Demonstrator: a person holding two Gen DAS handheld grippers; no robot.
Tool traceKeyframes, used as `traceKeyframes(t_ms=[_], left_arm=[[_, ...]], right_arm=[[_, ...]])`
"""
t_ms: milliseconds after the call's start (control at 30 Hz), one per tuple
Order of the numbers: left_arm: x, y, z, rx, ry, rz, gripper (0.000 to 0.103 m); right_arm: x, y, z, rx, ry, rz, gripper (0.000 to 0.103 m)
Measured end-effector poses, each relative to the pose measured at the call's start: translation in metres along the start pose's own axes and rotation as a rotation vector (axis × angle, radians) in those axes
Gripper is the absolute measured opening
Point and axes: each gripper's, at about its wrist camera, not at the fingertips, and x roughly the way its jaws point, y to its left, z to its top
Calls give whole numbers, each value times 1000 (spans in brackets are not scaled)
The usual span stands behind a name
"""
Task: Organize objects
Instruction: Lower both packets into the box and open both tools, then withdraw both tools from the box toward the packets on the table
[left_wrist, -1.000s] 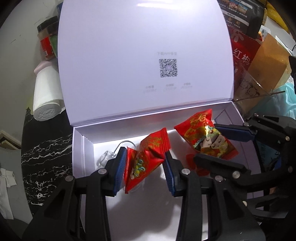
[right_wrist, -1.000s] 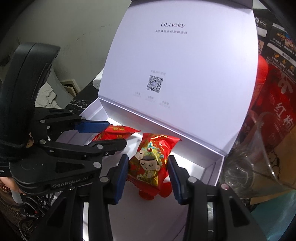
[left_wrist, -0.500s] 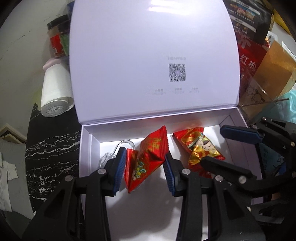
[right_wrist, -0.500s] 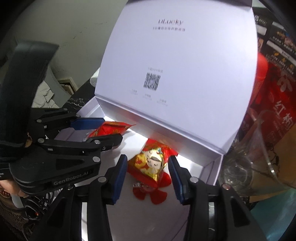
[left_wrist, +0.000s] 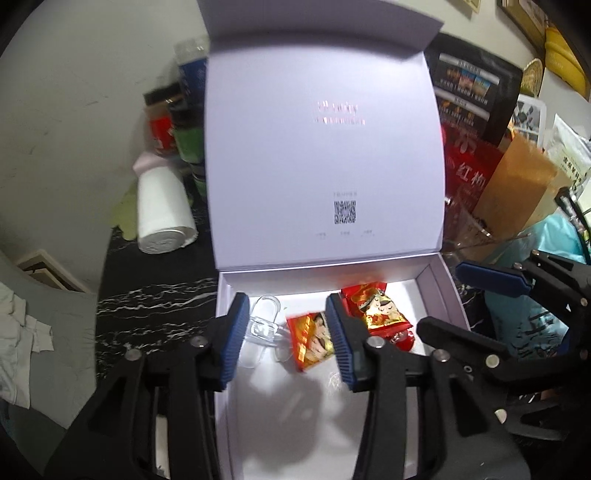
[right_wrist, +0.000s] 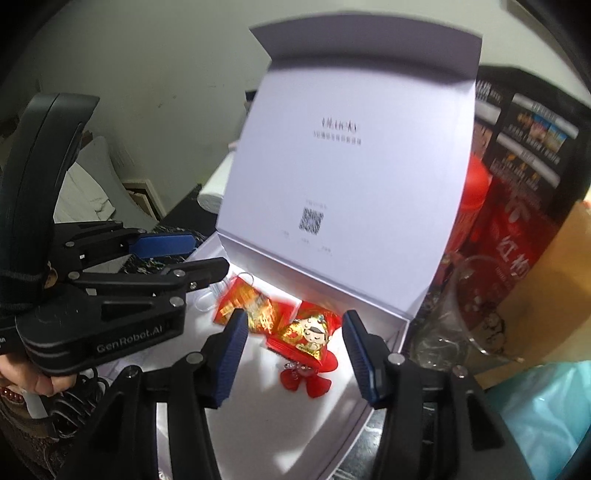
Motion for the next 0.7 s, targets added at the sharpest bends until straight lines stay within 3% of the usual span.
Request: traceKeyframes(t_ms=[167, 500, 700], left_arm=[[-37, 2, -4, -5, -34, 18, 46], [-91, 3, -19, -32, -83, 56, 67], [-116, 3, -31, -41, -110, 73, 69]], right_arm=[[-20, 22, 3, -10, -33, -9, 55], [-84, 32, -15, -33, -93, -17, 58], [-114, 42, -23, -40, -124, -26, 61]])
